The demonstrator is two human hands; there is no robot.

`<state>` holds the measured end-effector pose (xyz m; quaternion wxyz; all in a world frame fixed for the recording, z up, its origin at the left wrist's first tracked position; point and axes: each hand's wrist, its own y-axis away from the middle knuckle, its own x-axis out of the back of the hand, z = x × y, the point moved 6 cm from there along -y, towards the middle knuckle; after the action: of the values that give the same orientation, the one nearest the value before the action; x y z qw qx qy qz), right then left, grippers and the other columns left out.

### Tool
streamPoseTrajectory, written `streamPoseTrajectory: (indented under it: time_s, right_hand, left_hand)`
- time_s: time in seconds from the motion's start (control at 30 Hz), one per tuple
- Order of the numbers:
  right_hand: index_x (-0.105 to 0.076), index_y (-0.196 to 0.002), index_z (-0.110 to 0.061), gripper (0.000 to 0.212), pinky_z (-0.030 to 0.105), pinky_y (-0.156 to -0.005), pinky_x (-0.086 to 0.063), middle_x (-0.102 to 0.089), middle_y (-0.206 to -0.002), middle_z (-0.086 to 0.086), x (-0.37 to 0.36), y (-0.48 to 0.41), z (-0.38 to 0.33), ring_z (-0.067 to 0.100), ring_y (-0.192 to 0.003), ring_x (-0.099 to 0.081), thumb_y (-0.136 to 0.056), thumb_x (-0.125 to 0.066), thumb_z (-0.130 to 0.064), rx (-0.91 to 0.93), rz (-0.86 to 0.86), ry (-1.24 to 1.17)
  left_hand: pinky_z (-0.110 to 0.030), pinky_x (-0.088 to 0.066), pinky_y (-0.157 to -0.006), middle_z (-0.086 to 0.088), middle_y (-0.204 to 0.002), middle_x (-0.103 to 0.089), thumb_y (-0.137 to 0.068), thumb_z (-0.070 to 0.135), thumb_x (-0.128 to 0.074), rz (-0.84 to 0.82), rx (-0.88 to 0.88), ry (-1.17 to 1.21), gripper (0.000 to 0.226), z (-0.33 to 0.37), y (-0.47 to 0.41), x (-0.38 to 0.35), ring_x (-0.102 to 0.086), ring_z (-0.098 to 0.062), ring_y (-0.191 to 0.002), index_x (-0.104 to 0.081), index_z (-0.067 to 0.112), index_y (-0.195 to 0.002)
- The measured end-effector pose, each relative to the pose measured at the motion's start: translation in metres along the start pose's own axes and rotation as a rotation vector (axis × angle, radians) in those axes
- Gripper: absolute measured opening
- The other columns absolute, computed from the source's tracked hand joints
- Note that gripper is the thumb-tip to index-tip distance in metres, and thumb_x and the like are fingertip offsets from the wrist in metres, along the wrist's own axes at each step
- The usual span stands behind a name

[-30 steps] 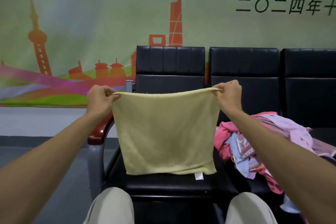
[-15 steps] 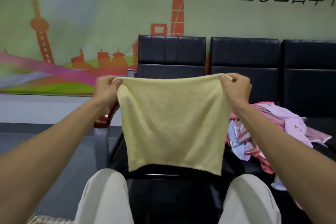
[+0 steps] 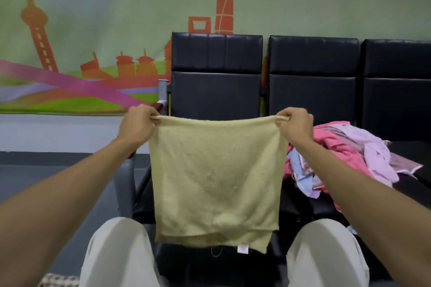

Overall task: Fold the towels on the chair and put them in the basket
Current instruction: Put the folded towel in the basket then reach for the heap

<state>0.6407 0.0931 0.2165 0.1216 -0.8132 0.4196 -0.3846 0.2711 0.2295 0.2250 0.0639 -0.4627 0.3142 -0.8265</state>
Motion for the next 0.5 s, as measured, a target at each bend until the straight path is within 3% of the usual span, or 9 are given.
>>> streamPoseTrajectory:
  time_s: [0.13, 0.2, 0.27, 0.33, 0.37, 0.43, 0.5]
  right_hand:
    - [-0.075, -0.081, -0.016, 0.017, 0.023, -0.073, -0.044, -0.073, -0.084, 0.005, -0.035, -0.004, 0.025, 0.022, -0.088, -0.066, -0.076, -0.066, -0.002, -0.005, -0.092, 0.022]
    - [-0.073, -0.076, -0.011, 0.011, 0.029, -0.070, -0.048, -0.073, -0.082, 0.009, -0.053, -0.007, 0.033, 0.027, -0.085, -0.066, -0.075, -0.062, -0.010, 0.023, -0.154, 0.081]
    - [-0.071, -0.071, -0.005, 0.024, 0.030, -0.066, -0.048, -0.070, -0.068, 0.004, -0.070, -0.008, 0.034, 0.032, -0.076, -0.063, -0.072, -0.050, -0.018, 0.078, -0.280, 0.167]
    - [-0.054, -0.055, -0.017, 0.026, 0.016, -0.053, -0.036, -0.054, -0.043, -0.008, -0.087, -0.008, 0.041, 0.022, -0.059, -0.054, -0.078, -0.047, -0.007, 0.114, -0.407, 0.312]
    - [-0.042, -0.054, -0.019, 0.033, 0.016, -0.053, -0.033, -0.046, -0.040, -0.004, -0.094, -0.010, 0.047, 0.021, -0.060, -0.053, -0.082, -0.047, -0.003, 0.131, -0.438, 0.403]
    - [-0.039, -0.065, -0.015, 0.026, 0.028, -0.061, -0.034, -0.039, -0.055, -0.004, -0.101, -0.015, 0.056, 0.030, -0.070, -0.057, -0.088, -0.051, -0.010, 0.178, -0.424, 0.578]
    - [-0.047, -0.078, -0.017, 0.013, 0.030, -0.063, -0.032, -0.046, -0.069, 0.006, -0.105, -0.019, 0.059, 0.028, -0.070, -0.047, -0.090, -0.052, -0.015, 0.189, -0.448, 0.646]
  left_hand:
    - [-0.037, -0.048, -0.061, -0.009, -0.083, -0.067, -0.078, -0.003, -0.058, -0.084, -0.024, -0.065, 0.025, -0.011, 0.000, -0.049, -0.063, -0.033, -0.081, -0.076, 0.012, -0.088]
    - [-0.040, -0.048, -0.066, -0.011, -0.081, -0.058, -0.078, -0.003, -0.054, -0.210, -0.085, -0.123, 0.021, -0.012, -0.002, -0.077, -0.058, -0.035, -0.085, -0.072, 0.005, -0.084]
    - [-0.041, -0.044, -0.071, -0.008, -0.077, -0.047, -0.080, 0.001, -0.051, -0.374, -0.106, -0.188, 0.013, -0.011, -0.001, -0.104, -0.052, -0.033, -0.089, -0.060, 0.004, -0.070]
    - [-0.037, -0.034, -0.064, -0.004, -0.070, -0.042, -0.081, 0.005, -0.048, -0.476, -0.090, -0.215, 0.021, -0.010, -0.001, -0.122, -0.049, -0.031, -0.084, -0.045, 0.010, -0.061]
    - [-0.036, -0.031, -0.060, -0.006, -0.069, -0.043, -0.083, 0.007, -0.047, -0.508, -0.060, -0.221, 0.022, -0.011, -0.001, -0.126, -0.049, -0.030, -0.079, -0.043, 0.010, -0.061]
    - [-0.035, -0.030, -0.055, -0.009, -0.065, -0.045, -0.084, 0.005, -0.047, -0.551, -0.003, -0.227, 0.025, -0.013, -0.002, -0.130, -0.048, -0.030, -0.070, -0.044, 0.009, -0.060]
    - [-0.034, -0.032, -0.053, -0.008, -0.058, -0.045, -0.080, 0.000, -0.050, -0.579, -0.014, -0.237, 0.030, -0.015, -0.004, -0.129, -0.048, -0.029, -0.065, -0.044, 0.010, -0.052]
